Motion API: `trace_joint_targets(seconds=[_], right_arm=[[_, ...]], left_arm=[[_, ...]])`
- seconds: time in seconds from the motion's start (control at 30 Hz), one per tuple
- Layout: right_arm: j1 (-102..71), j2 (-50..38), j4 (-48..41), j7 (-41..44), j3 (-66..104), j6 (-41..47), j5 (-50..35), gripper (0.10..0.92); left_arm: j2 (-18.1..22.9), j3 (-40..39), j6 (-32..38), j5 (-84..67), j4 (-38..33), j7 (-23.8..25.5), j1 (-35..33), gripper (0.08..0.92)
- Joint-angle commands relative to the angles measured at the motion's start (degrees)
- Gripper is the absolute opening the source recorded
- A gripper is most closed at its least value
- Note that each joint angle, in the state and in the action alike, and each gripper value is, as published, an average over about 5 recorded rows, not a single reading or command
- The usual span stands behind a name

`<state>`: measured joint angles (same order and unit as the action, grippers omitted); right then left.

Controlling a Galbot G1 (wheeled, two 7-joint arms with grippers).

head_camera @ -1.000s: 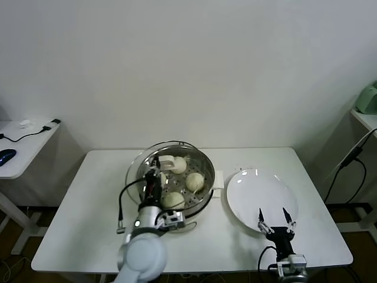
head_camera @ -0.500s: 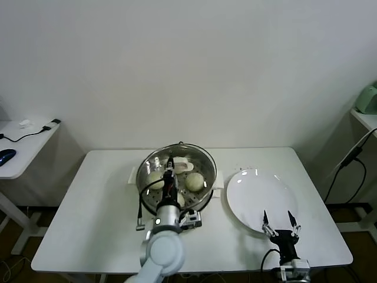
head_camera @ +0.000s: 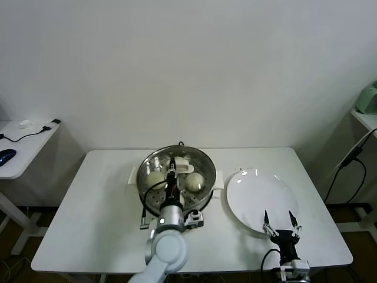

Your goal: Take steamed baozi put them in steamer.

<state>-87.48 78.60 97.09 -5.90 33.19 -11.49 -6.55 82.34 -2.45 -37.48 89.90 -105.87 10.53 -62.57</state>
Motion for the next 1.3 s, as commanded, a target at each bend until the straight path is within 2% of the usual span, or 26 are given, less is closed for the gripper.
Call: trace_joint_targets(seconds=[0.03,0.4,0.67,0.83,0.93,1.03,1.2,1.3], right_arm=[[-0.1,0.1,-0.5,0.0,0.0,-0.8,0.3,0.823],[0.1,0.2,-0.2,0.8,-0.2,-0.4,0.8,0.823],[0.2,-0.1,0.8,1.7,-0.7,1.4,0.7,0.823],[0.2,-0.3,1.2,2.2,-1.2,2.0,0.7,0.823],[0.4,-0.3,1.3,2.0,-1.4,2.0,0.5,0.823],[0.5,-0.4,1.6,1.6,-1.7,1.5,0.1,0.823],[0.7,-0.7,1.9,1.3,-2.2,-0.1,-1.0,0.823],[0.6,-1.1,2.3,1.4,-2.6,-0.8,-1.2,0.823]], left_arm=[[-0.1,0.2,0.0,0.8,1.2,-0.5,-0.1,0.134],[-1.2,-0.4,0.5,-1.5,-1.8,1.1,-0.3,0.152],[-3.6,-0.1,0.7,-4.3,-6.0,3.0,-1.3,0.365],[-6.0,0.5,2.2,-8.2,-11.6,2.3,-3.7,0.512],[-7.4,1.9,4.3,-13.8,-15.6,-0.3,-5.5,0.599],[-8.3,5.6,9.0,-25.2,-19.2,-5.6,-7.5,0.685],[-8.0,16.4,18.1,-57.6,-21.6,-18.1,-9.6,0.799],[-7.0,27.1,23.1,-79.3,-21.6,-21.3,-11.5,0.819]])
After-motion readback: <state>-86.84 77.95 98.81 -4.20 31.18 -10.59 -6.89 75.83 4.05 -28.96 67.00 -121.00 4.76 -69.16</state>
